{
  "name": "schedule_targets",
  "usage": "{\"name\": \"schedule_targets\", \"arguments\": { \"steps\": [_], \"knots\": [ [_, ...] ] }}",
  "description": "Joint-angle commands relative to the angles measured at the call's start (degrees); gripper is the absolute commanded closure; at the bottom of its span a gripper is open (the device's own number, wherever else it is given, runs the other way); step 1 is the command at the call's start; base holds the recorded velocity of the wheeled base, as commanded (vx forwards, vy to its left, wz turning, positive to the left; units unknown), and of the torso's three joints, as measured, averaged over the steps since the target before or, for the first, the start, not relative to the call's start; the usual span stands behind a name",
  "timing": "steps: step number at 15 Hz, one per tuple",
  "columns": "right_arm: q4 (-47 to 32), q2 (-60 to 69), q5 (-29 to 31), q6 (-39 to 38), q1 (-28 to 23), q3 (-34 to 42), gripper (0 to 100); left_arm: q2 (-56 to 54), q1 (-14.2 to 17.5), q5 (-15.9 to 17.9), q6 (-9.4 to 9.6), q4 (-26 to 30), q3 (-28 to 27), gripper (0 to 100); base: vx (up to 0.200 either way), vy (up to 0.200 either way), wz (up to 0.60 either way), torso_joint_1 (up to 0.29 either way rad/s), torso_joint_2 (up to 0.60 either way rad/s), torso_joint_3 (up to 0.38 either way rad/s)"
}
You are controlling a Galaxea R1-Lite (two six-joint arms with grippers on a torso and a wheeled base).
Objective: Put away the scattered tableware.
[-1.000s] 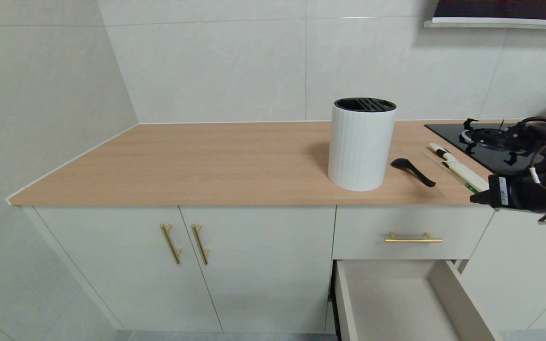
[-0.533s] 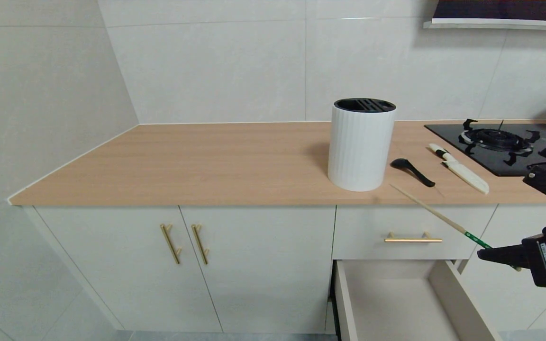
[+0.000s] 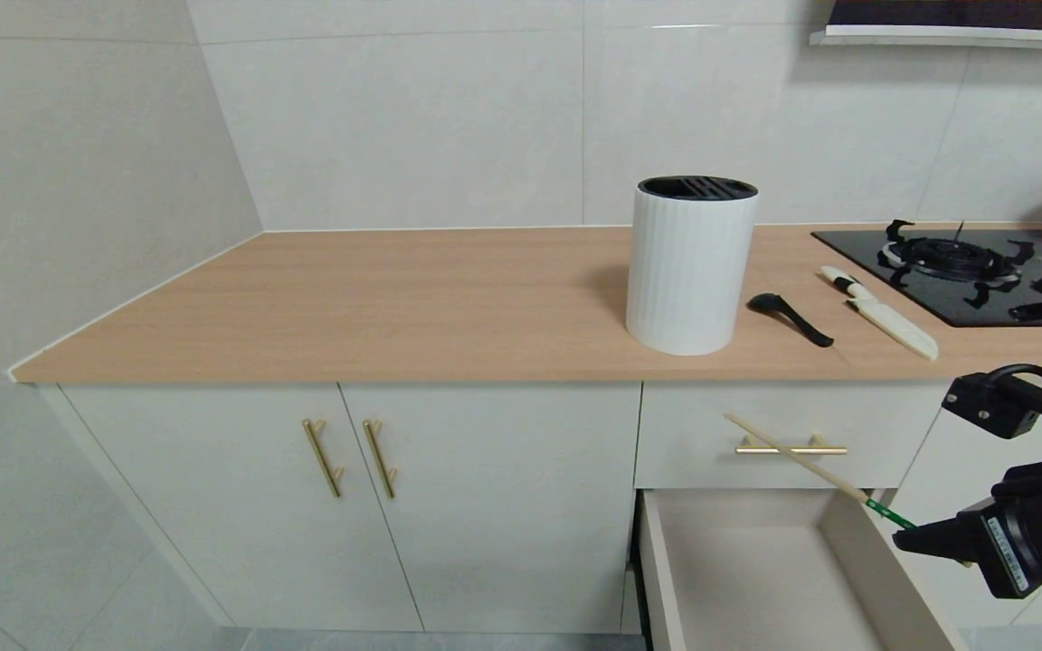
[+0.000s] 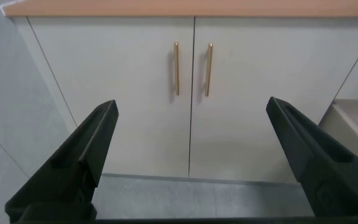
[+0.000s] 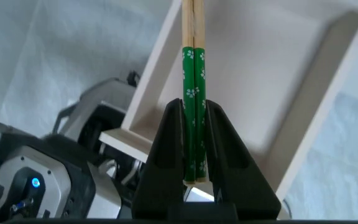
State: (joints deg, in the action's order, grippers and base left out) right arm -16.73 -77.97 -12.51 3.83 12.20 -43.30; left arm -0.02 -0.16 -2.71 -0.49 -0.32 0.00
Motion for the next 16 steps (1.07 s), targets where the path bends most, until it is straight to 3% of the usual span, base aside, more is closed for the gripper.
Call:
{"name": "schedule_targets", "arguments": {
  "steps": [1, 16],
  "knots": [
    [0.03, -2.45, -0.06, 0.13, 0.10, 0.23, 100, 0.02, -0.02, -0.02, -0.04, -0.03, 0.00, 0, 0.000, 0.000, 0.00, -0.173, 0.43, 0.256],
    [0.03, -5.61, -0.15, 1.53, 0.28, 0.85, 100, 0.02, -0.02, -0.02, -0.04, -0.03, 0.00, 0, 0.000, 0.000, 0.00, -0.143, 0.43, 0.275]
  ]
}}
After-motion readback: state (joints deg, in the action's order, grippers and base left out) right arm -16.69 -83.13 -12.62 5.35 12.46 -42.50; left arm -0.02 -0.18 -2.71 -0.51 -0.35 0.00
